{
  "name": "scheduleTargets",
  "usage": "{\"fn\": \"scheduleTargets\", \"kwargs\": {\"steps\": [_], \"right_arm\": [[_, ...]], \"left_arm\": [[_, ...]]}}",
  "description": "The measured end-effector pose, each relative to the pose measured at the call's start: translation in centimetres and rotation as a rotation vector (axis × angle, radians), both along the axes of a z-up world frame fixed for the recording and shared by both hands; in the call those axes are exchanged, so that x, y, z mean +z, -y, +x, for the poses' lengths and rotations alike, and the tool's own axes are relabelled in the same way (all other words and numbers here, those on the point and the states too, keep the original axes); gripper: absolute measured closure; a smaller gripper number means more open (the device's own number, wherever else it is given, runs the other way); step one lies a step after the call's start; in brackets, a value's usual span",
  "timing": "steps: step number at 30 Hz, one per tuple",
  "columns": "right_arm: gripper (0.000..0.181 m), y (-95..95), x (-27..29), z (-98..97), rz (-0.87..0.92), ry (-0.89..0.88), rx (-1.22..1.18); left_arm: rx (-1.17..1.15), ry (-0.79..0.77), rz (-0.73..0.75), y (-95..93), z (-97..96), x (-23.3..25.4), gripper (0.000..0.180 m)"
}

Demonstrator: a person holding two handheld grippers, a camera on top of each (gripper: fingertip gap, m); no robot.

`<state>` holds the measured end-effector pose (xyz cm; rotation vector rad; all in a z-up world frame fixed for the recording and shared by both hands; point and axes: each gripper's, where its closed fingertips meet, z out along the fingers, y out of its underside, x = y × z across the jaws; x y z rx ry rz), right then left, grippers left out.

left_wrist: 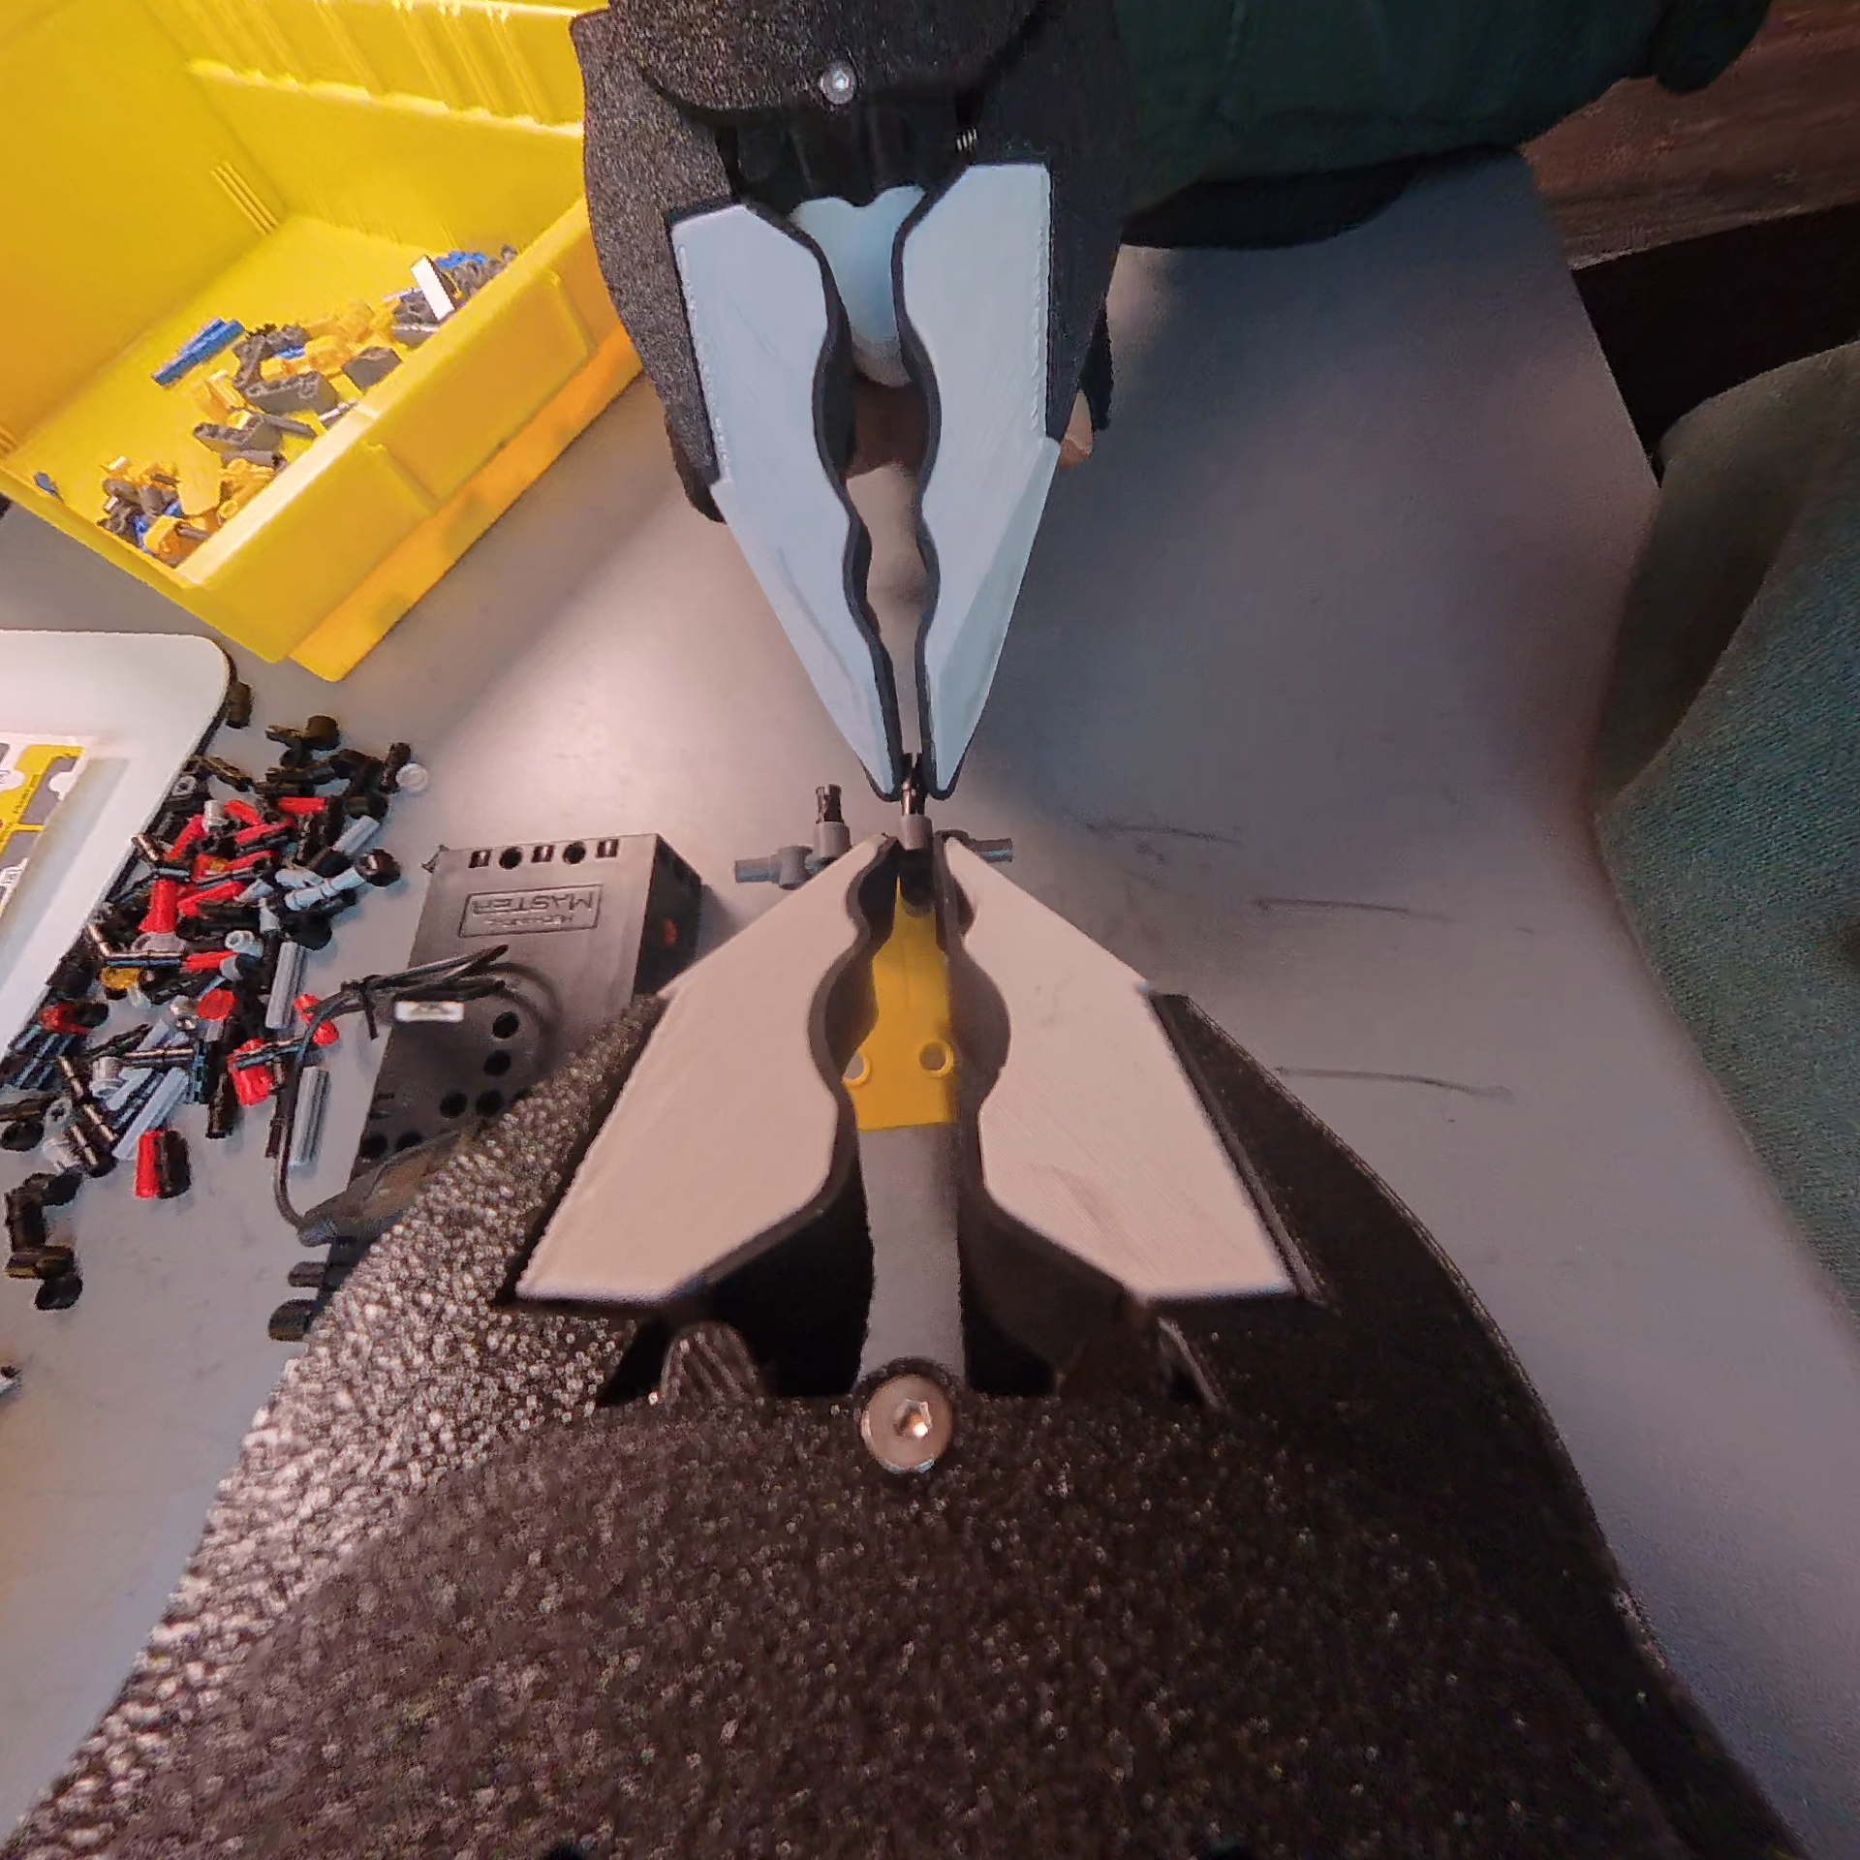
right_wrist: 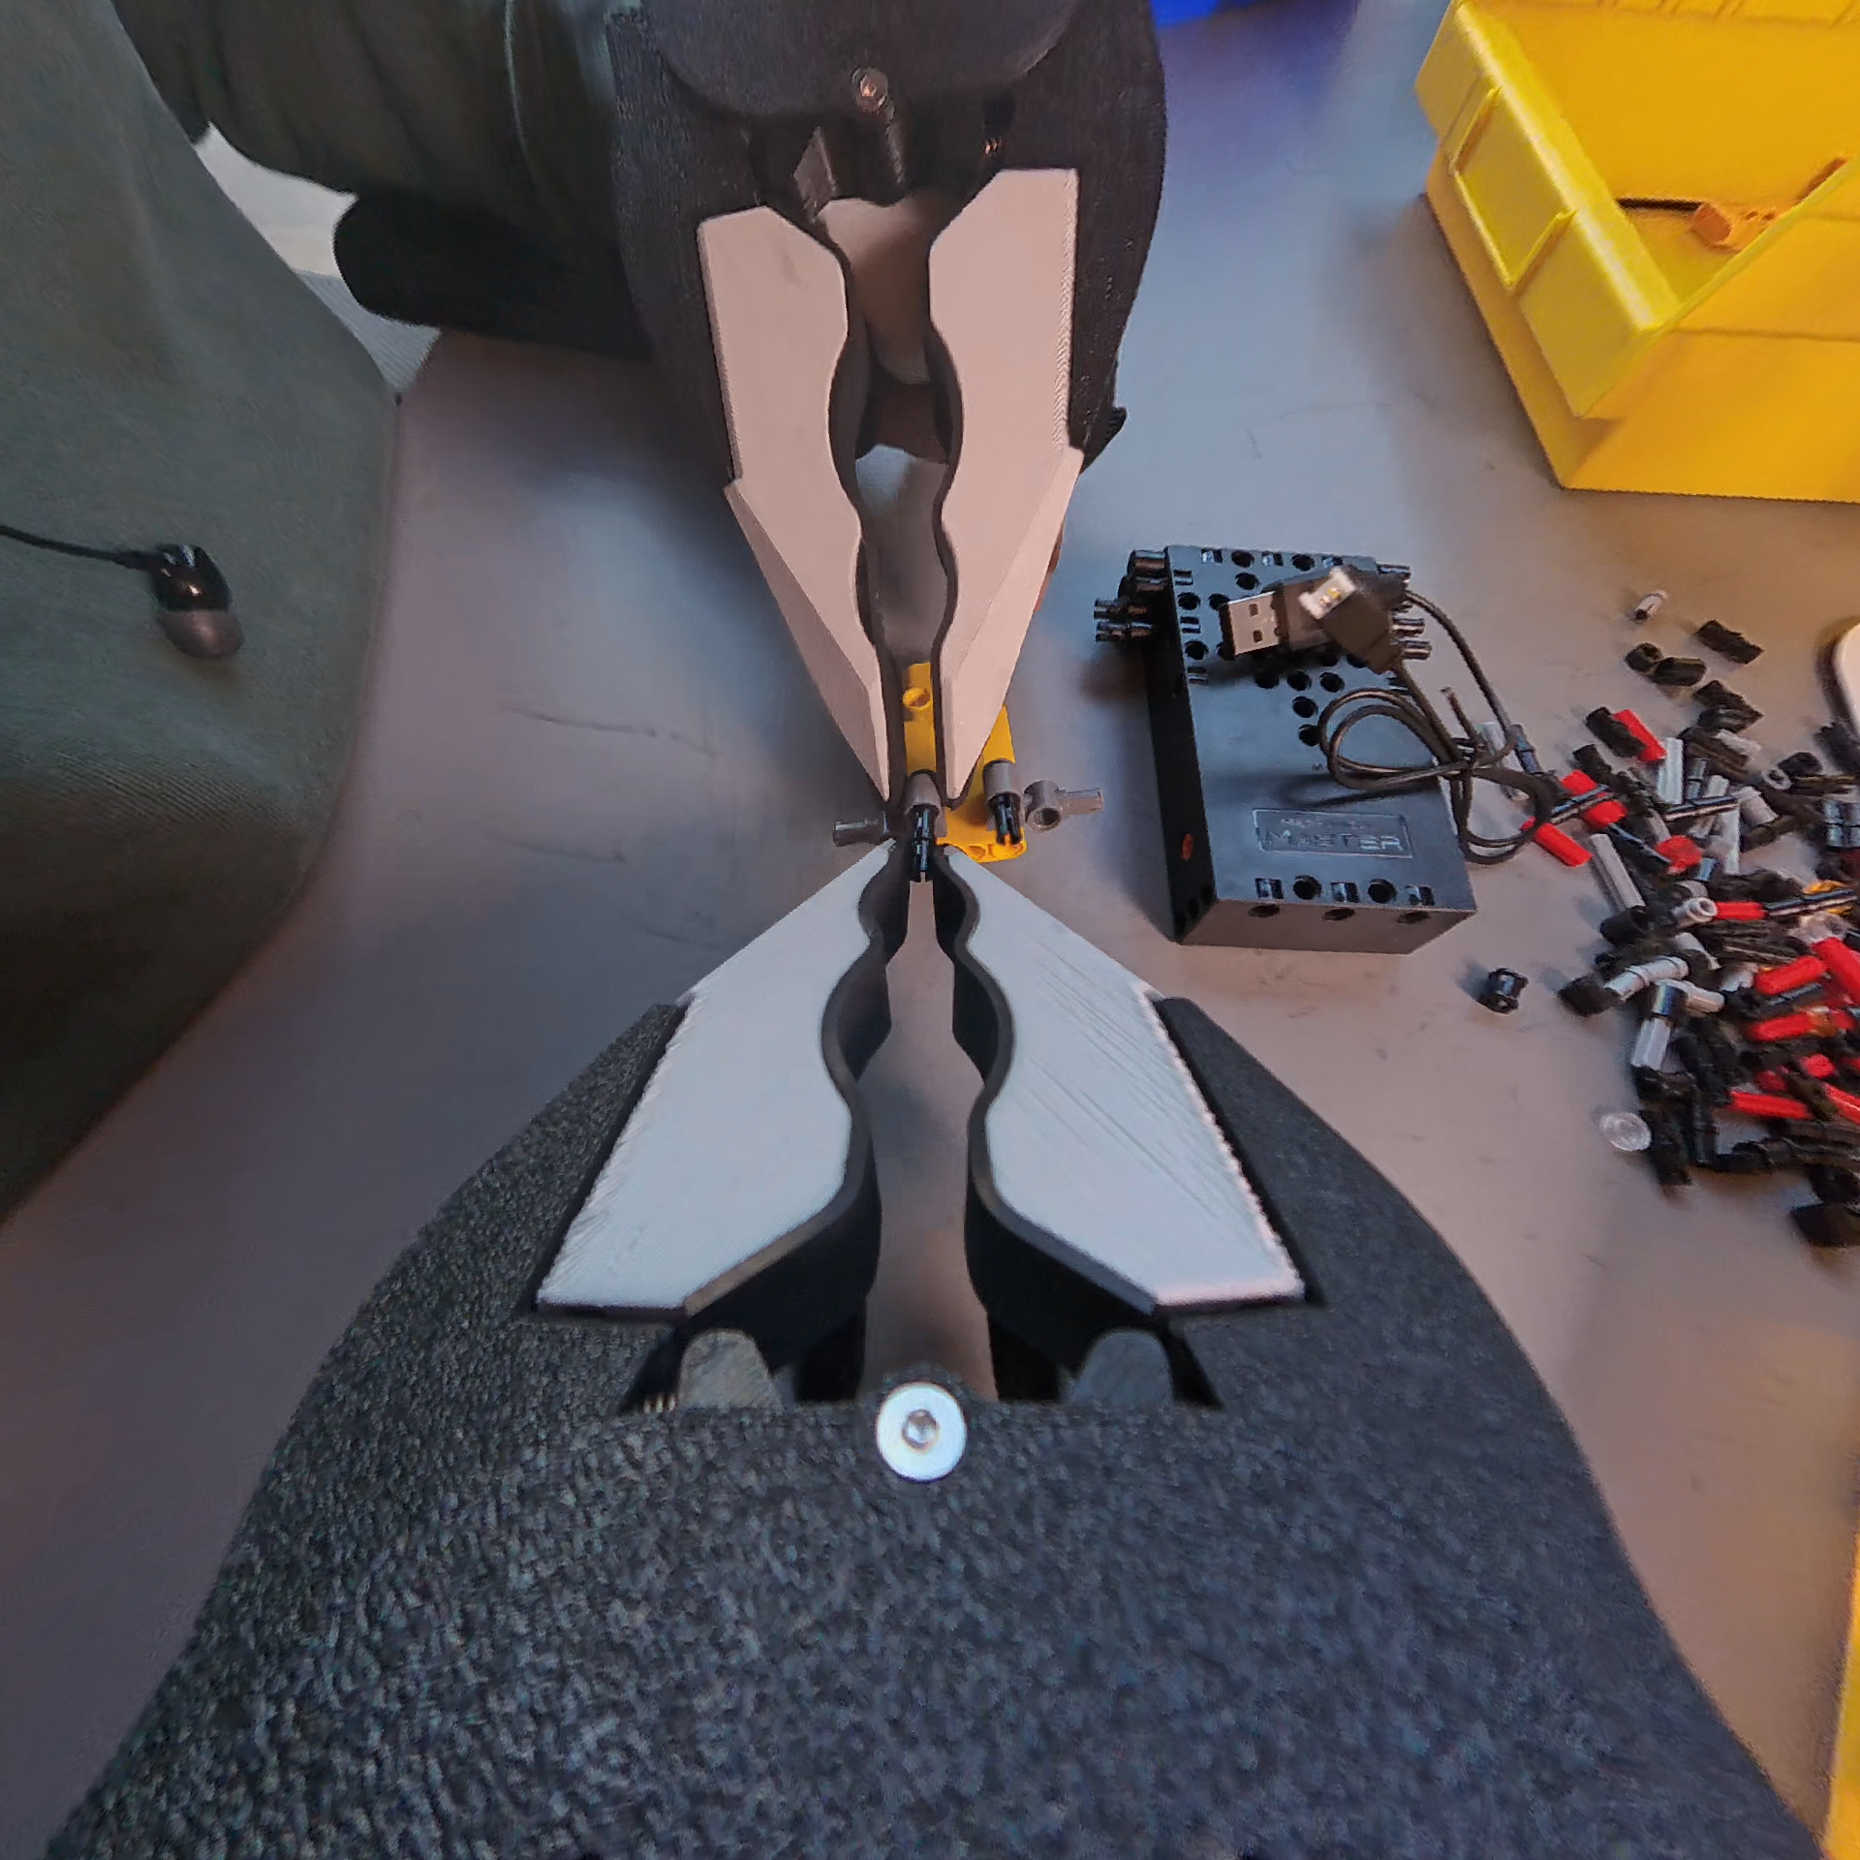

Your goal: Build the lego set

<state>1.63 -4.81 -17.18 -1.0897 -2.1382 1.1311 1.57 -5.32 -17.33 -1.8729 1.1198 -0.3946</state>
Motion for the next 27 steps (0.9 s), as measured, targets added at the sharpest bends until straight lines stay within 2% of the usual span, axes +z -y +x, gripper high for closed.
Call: {"fn": "scheduleTargets", "kwargs": {"steps": [9,27], "right_arm": [[0.179,0.9,0.6,0.3,-0.012,-0.019,0.052],[0.178,0.1,-0.8,-0.1,0.051,0.03,-0.008]], "left_arm": [[-0.051,0.01,0.056,0.5,0.8,0.5,0.174],[0.002,-0.034,-0.026,0.0,0.1,-0.8,0.174]]}}
